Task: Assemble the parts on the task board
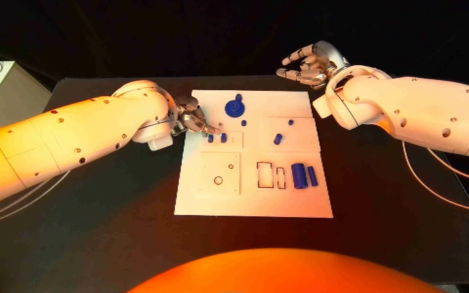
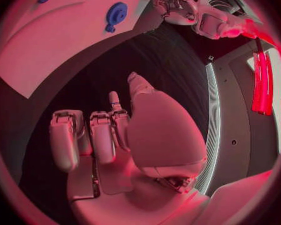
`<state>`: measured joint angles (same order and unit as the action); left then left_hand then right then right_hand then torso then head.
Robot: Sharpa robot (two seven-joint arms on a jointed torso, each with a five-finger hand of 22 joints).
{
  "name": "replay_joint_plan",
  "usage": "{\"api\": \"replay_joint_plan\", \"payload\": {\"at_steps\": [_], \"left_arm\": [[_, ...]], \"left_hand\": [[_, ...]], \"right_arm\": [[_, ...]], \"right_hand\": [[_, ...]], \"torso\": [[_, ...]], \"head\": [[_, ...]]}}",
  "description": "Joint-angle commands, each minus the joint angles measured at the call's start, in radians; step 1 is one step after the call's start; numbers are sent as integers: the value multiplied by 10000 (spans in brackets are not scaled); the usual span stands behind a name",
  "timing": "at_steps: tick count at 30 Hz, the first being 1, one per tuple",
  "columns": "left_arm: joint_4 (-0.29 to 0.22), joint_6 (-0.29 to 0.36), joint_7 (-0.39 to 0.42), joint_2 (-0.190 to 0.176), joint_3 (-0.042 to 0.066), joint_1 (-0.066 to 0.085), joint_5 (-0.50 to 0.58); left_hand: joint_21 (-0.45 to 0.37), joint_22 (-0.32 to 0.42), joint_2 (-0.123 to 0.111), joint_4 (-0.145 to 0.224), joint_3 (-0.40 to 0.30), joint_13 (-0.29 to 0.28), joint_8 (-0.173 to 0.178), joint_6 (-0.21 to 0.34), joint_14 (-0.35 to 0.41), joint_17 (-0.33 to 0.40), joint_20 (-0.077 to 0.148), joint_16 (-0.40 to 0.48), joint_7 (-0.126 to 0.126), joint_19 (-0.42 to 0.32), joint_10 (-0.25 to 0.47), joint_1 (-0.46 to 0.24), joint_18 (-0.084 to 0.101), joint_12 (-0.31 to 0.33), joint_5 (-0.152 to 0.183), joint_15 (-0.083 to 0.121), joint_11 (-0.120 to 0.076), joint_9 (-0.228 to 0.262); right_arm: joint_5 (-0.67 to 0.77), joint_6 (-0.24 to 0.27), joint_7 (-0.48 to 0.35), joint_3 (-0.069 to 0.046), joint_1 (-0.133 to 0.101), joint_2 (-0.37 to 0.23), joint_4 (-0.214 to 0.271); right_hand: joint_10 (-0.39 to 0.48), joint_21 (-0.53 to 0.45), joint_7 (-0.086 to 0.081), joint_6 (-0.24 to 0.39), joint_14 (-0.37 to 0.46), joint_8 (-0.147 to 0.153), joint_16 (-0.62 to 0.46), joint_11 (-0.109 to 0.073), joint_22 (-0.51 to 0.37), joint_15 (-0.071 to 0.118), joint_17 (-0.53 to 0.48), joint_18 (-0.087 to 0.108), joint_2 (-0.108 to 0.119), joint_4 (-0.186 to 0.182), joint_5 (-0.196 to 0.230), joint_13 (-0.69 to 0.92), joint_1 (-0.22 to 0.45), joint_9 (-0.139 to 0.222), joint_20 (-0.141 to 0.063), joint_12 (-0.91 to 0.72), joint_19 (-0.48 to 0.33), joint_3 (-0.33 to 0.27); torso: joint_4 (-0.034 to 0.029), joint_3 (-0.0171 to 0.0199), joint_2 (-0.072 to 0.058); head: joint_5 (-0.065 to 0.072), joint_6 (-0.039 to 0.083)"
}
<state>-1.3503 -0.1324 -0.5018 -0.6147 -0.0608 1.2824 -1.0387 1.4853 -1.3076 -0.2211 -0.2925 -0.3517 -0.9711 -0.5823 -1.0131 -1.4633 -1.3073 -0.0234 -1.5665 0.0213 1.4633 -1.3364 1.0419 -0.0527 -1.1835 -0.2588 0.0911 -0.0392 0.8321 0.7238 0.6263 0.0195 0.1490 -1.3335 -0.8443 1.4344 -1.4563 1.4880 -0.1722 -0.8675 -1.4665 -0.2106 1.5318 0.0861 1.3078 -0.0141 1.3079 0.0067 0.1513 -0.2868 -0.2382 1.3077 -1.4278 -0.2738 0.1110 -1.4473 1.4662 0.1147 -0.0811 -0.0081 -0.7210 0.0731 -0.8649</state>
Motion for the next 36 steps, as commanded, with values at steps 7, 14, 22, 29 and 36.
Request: {"api": "replay_joint_plan", "payload": {"at_steps": [7, 14, 22, 29, 36], "left_arm": [[-367, 996, 1357, -295, 200, 12, 867], [-370, 2555, 4329, -161, 228, 13, 1394], [-46, 3619, 6255, 358, -2, -96, -497], [431, 3700, 6461, 852, -117, -210, -2121], [966, 3233, 6073, 1405, -277, -242, -3750]], "left_hand": [[-1519, 1415, 316, 144, -195, 2788, 162, 1390, -381, -1051, -197, 972, 571, -1747, 2399, 1293, -433, 2087, -119, -398, 424, 173], [-5582, 5876, -85, 1471, -2648, 4568, 1077, 3051, 4632, 4546, -1091, 5641, 1634, -5802, 5306, 3745, -1241, 4189, -55, -1364, 1491, -1053], [-5553, 5737, -325, 2084, -2634, 5956, 1653, 2976, 4878, 5265, -1304, 5705, 1674, -6107, 5576, 3605, -1300, 5471, 24, -1512, 1693, -2254], [-5428, 5654, -434, 2291, -2434, 6576, 2017, 2763, 4657, 5453, -1346, 5120, 1513, -5923, 5529, 3420, -1308, 5859, 44, -1542, 1721, -2980], [-5375, 5619, -515, 2375, -2272, 6804, 2193, 2690, 4605, 5520, -1371, 4764, 1385, -5831, 5718, 3356, -1307, 5989, 38, -1557, 1736, -3279]], "right_arm": [[-5, -35, -167, -1, 9, -8, -18], [-232, -37, -479, -1, 9, -1, -121], [-679, -53, -1191, 0, 9, 63, -291], [-827, -3, -1451, 3, 9, 115, -379], [-864, 27, -1598, 4, 9, 168, -408]], "right_hand": [[79, -65, 15, 90, -780, -59, -65, -6, 2016, 64, 1593, 156, -14, -16, -5, 1493, 144, 8, -24, 37, 668, 52], [707, -1019, 32, 86, -607, -138, -361, -27, 1374, 83, 1019, 383, -30, 1, -15, 887, 121, -2, -33, 718, 254, 143], [3723, -7774, 73, 235, 844, -558, -3691, -135, -3229, 194, -3173, 1523, 156, 14, -106, -3125, 28, -64, -121, 4885, -2041, 983], [4670, -10482, 48, 381, 1958, -764, -6830, -61, -5273, 116, -5883, 1759, 394, 23, -115, -5089, 115, -71, -73, 6506, -2487, 1609], [4586, -11664, -7, 396, 2042, -944, -8379, -10, -6404, 47, -6166, 1751, 631, 50, -102, -6686, 242, -64, 15, 7811, -2371, 2236]], "torso": [[-7, 13, 8], [5, -4, -3], [6, -4, -12], [13, 3, -13], [24, 16, -12]], "head": [[26, 36], [62, 145], [125, 298], [175, 396], [196, 442]]}}
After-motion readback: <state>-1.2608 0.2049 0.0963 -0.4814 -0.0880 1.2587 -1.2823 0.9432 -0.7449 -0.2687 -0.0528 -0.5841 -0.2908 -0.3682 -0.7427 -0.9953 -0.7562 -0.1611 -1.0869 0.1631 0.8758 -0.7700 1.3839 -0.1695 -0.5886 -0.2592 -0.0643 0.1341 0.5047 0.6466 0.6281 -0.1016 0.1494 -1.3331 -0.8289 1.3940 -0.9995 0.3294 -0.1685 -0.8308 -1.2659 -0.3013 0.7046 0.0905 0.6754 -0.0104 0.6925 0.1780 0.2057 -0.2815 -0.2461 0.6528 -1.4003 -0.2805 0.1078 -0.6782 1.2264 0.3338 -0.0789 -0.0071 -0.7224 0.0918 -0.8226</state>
